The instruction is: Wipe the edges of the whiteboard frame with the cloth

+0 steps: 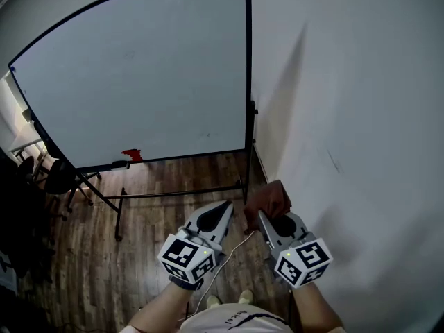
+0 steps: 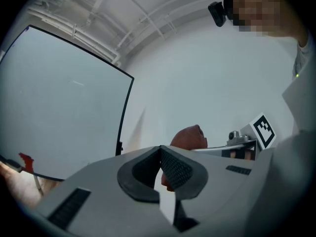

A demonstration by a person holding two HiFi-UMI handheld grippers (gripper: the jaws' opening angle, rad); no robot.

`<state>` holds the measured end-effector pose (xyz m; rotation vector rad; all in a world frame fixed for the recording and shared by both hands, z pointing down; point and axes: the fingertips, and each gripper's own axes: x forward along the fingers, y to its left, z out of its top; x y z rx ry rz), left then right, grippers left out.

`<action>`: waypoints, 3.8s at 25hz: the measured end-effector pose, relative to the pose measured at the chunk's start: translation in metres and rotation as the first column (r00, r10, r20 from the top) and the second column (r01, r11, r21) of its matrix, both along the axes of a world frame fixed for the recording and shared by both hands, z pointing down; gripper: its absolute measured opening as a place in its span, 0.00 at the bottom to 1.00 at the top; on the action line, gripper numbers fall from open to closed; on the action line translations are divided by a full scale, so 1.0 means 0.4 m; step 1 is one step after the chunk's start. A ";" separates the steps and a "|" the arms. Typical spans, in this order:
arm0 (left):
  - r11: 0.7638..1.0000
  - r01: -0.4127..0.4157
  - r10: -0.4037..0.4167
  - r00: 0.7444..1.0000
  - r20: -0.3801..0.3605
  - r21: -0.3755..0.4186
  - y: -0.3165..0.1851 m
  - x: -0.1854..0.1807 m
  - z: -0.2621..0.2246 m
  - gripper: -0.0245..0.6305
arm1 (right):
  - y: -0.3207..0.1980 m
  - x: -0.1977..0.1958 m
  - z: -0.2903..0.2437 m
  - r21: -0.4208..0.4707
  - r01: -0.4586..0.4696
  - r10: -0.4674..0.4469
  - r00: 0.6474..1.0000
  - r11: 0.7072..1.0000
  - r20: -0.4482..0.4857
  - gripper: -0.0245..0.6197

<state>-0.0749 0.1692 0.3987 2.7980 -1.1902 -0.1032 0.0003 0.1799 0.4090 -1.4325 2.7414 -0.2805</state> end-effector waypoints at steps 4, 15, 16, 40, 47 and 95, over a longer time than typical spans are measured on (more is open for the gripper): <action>1.000 0.024 -0.025 1.000 0.011 0.015 -0.020 0.022 0.003 0.05 | -0.019 0.036 0.008 0.007 -0.007 0.007 1.000 1.000 -0.016 0.13; 0.998 0.065 -0.065 0.998 0.025 0.010 -0.090 0.094 0.021 0.05 | -0.089 0.121 0.046 -0.016 0.009 -0.009 1.000 1.000 -0.002 0.13; 0.998 0.066 -0.066 0.997 0.026 0.010 -0.097 0.097 0.024 0.05 | -0.098 0.121 0.049 -0.017 0.010 -0.010 1.000 1.000 -0.001 0.13; 0.997 -0.057 0.057 0.998 -0.009 0.052 -0.667 0.054 0.009 0.05 | -0.706 0.028 0.024 -0.028 -0.108 0.105 0.991 0.994 -0.077 0.13; 0.998 -0.049 0.049 0.999 0.009 0.046 -0.828 0.083 0.022 0.05 | -0.897 0.049 0.046 -0.045 -0.098 0.095 0.993 0.994 -0.069 0.13; 0.989 0.037 -0.048 0.996 0.074 0.144 -1.153 0.152 -0.268 0.05 | -1.275 0.033 -0.300 0.188 0.123 -0.083 0.974 0.974 -0.209 0.13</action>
